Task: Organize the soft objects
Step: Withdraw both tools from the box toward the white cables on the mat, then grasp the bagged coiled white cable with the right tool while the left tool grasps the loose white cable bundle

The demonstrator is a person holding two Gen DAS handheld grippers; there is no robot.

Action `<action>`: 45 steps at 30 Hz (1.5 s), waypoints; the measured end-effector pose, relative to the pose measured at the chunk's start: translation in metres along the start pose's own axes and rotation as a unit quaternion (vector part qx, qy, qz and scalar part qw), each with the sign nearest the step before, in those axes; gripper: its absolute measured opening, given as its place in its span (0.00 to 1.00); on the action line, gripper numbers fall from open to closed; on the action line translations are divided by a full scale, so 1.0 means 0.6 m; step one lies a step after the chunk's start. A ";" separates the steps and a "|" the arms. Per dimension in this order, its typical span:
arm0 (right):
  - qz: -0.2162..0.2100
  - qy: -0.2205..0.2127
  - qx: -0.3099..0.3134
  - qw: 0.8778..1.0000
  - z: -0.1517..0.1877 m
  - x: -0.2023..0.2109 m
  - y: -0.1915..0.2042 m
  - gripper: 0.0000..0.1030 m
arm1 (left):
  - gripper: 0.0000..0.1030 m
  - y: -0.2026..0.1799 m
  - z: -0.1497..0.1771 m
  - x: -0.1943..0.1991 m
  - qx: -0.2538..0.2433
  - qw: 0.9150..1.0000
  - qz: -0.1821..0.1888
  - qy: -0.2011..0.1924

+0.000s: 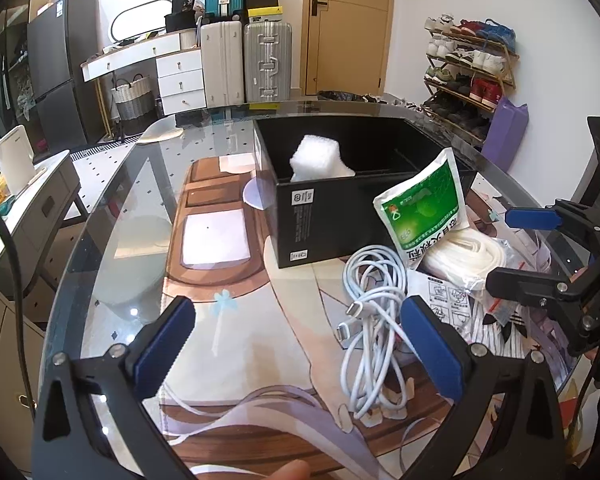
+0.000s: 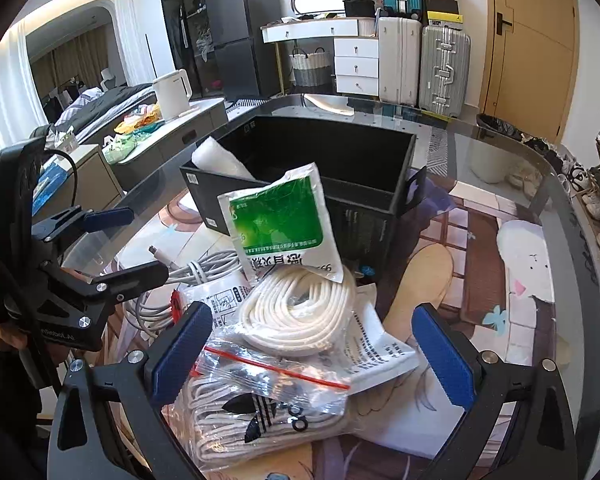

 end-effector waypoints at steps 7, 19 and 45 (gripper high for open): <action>0.004 0.006 0.005 1.000 0.003 -0.018 0.008 0.95 | 1.00 0.001 0.002 -0.002 0.002 1.000 0.003 0.002; 0.008 0.017 0.016 1.000 0.006 -0.033 0.016 0.80 | 1.00 -0.006 0.011 -0.015 0.001 1.000 0.017 0.014; -0.027 0.032 0.025 0.999 0.027 -0.027 0.016 0.57 | 0.68 -0.008 0.021 -0.025 0.018 0.995 0.085 0.040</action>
Point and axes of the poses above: each gripper's, at about its wrist camera, not at the fingertips, and x roughly against the way its jaws point, y to its left, z to its underside, the point moved 8 cm from there along -x, roughly the way its jaws point, and after that the axes turned 5 degrees about y, right-handed, at the moved point
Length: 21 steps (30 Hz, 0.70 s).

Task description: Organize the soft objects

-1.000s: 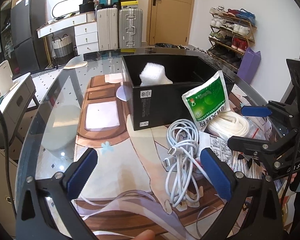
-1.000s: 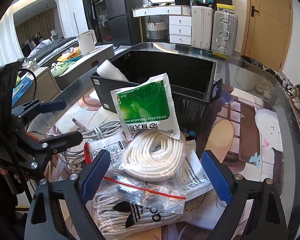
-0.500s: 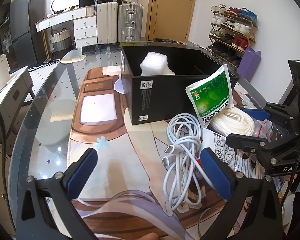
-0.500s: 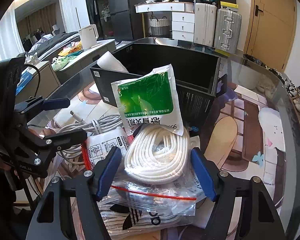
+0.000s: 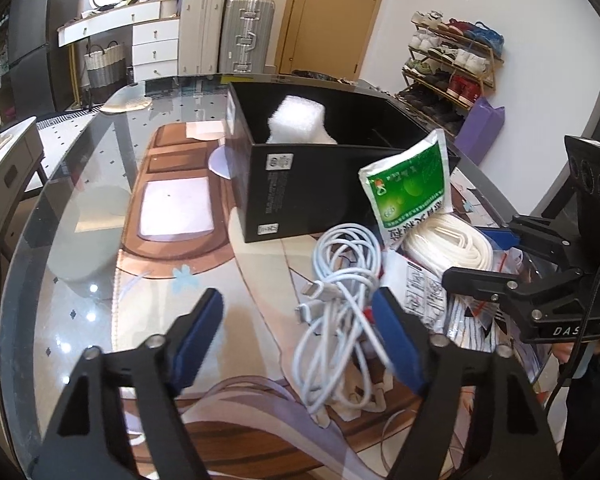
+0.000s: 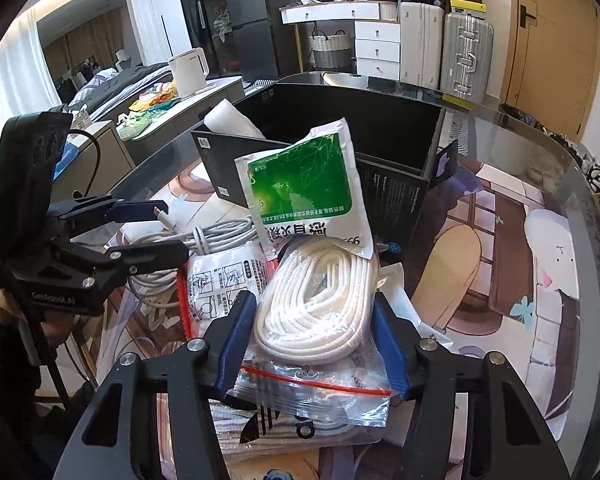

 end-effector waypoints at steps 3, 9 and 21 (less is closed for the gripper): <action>0.002 0.001 0.006 1.000 0.002 -0.001 0.004 0.56 | 0.57 -0.007 0.000 -0.001 -0.001 1.000 0.011 -0.001; 0.003 -0.002 0.014 1.000 0.002 0.001 0.008 0.54 | 0.33 -0.025 0.001 0.006 -0.008 1.000 0.029 -0.006; 0.009 -0.010 0.029 0.999 0.003 0.021 0.012 0.30 | 0.21 -0.022 0.001 0.035 0.000 0.999 0.021 -0.025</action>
Point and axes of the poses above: each gripper's, at about its wrist camera, not at the fingertips, and x roughly against the way its jaws point, y to its left, z to its underside, the point moved 8 cm from there along -x, roughly the way its jaws point, and after that the axes turned 5 degrees about y, right-handed, at the moved point
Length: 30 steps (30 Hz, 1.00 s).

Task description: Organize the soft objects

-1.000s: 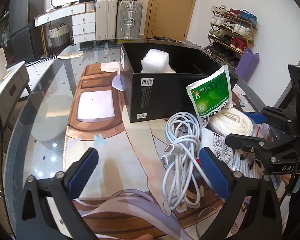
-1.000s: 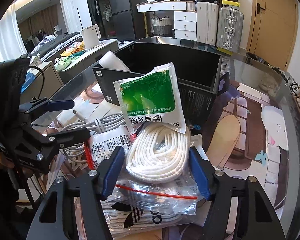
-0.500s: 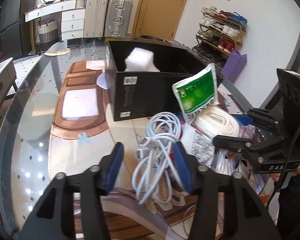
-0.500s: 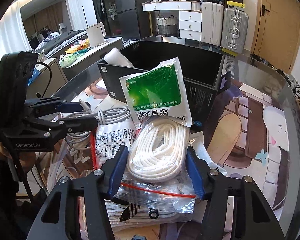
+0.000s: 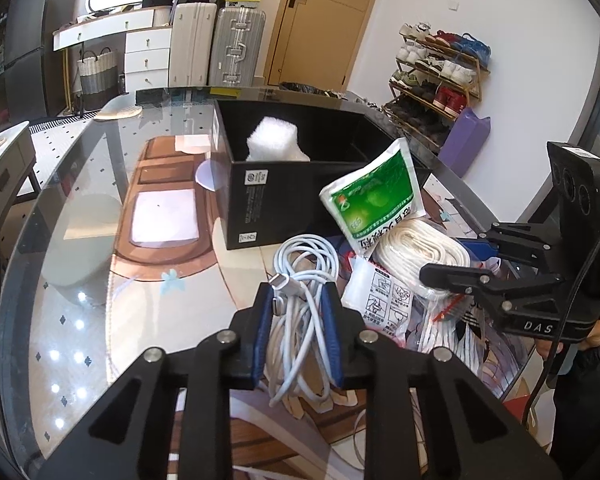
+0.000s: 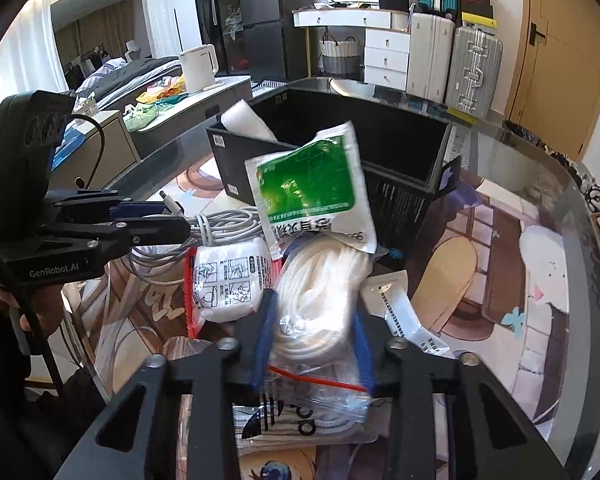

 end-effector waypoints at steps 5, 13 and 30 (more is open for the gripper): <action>0.002 -0.004 0.013 1.000 0.002 0.013 0.004 0.24 | 0.21 0.003 -0.006 0.019 0.000 1.000 -0.003 -0.013; 0.007 -0.011 0.018 1.000 -0.001 0.032 0.006 0.21 | 0.20 0.009 -0.008 0.047 0.005 0.999 -0.007 -0.031; 0.019 -0.048 0.022 0.998 -0.011 0.093 0.003 0.18 | 0.20 0.006 -0.023 0.103 0.004 0.997 -0.014 -0.073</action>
Point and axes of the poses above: each gripper's, at about its wrist camera, not at the fingertips, and x roughly against the way its jaws point, y to its left, z to its underside, the point moved 8 cm from there along -x, roughly the way its jaws point, and after that the axes turned 5 degrees about y, right-handed, at the moved point
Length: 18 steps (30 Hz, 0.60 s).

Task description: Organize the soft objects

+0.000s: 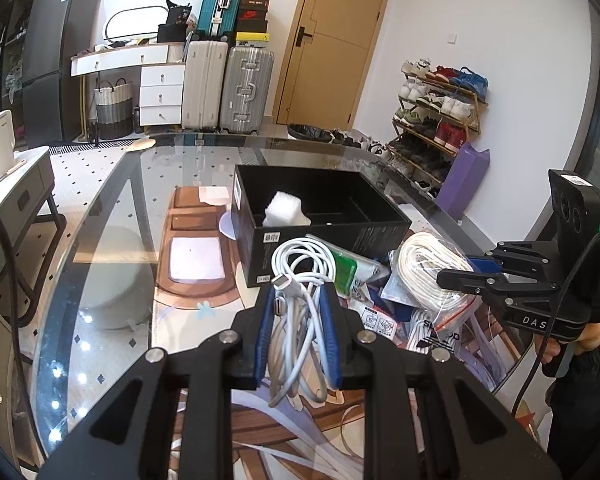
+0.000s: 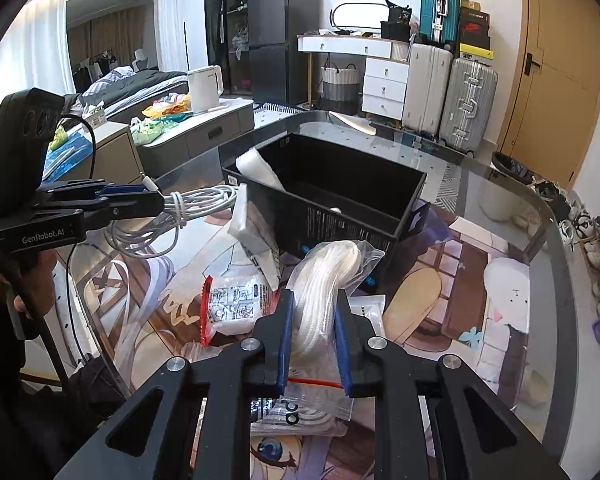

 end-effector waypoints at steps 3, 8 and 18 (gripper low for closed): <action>-0.001 -0.010 -0.001 1.000 -0.004 0.009 -0.001 0.18 | 0.20 0.003 -0.005 0.009 0.002 1.000 -0.003 -0.008; -0.001 -0.026 -0.007 1.000 -0.013 0.023 -0.003 0.18 | 0.20 -0.002 -0.013 0.021 -0.001 1.000 -0.003 -0.018; -0.004 -0.049 -0.036 0.998 -0.028 0.039 -0.018 0.18 | 0.20 -0.009 -0.040 0.031 -0.009 0.999 -0.003 -0.038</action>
Point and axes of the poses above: each gripper's, at about its wrist camera, not at the fingertips, and x roughly against the way its jaws point, y to its left, z to its underside, the point moved 8 cm from there along -x, roughly the way its jaws point, and after that the axes turned 5 degrees about y, right-handed, at the moved point
